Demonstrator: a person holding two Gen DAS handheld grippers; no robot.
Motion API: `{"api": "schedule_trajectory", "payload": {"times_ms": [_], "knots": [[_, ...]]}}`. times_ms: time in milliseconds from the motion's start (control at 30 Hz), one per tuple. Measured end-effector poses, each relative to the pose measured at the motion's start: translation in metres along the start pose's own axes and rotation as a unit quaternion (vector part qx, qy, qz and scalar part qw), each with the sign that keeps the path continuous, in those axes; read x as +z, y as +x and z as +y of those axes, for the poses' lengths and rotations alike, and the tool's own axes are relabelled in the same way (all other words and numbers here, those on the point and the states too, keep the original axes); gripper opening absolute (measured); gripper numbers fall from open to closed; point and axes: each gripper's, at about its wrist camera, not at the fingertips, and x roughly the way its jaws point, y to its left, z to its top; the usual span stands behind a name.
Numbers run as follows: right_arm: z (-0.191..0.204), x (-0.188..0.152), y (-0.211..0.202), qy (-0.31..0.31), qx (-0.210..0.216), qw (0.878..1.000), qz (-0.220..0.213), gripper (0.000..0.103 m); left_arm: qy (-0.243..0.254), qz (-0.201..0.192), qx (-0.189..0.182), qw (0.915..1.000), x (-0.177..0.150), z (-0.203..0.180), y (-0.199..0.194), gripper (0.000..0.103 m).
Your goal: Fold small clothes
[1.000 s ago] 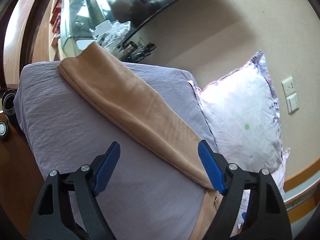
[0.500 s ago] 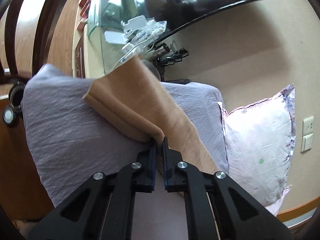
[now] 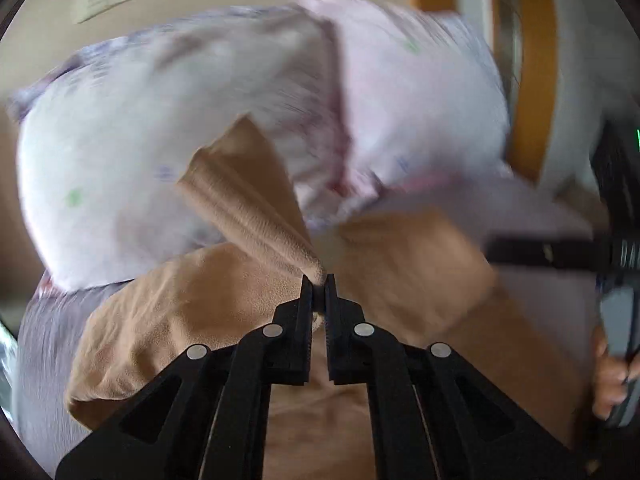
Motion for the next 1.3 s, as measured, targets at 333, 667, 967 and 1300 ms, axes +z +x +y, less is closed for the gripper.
{"api": "schedule_trajectory", "payload": {"times_ms": [333, 667, 967, 1300], "knots": [[-0.054, 0.017, 0.008, 0.047, -0.019, 0.998, 0.033, 0.07, 0.041, -0.006, -0.042, 0.9983, -0.038, -0.022, -0.041, 0.075], [-0.03, 0.016, 0.069, -0.06, -0.135, 0.986, 0.072, 0.039, -0.214, 0.017, 0.043, 0.9758, -0.072, 0.145, -0.032, 0.075], [-0.024, 0.011, 0.066, -0.121, -0.16, 0.977, 0.075, 0.004, -0.233, 0.081, 0.019, 0.9688, -0.099, 0.153, 0.001, 0.075], [-0.041, 0.041, 0.092, -0.082, -0.199, 0.974, 0.067, 0.028, -0.222, 0.077, 0.017, 0.9718, -0.1, 0.149, 0.002, 0.075]]}}
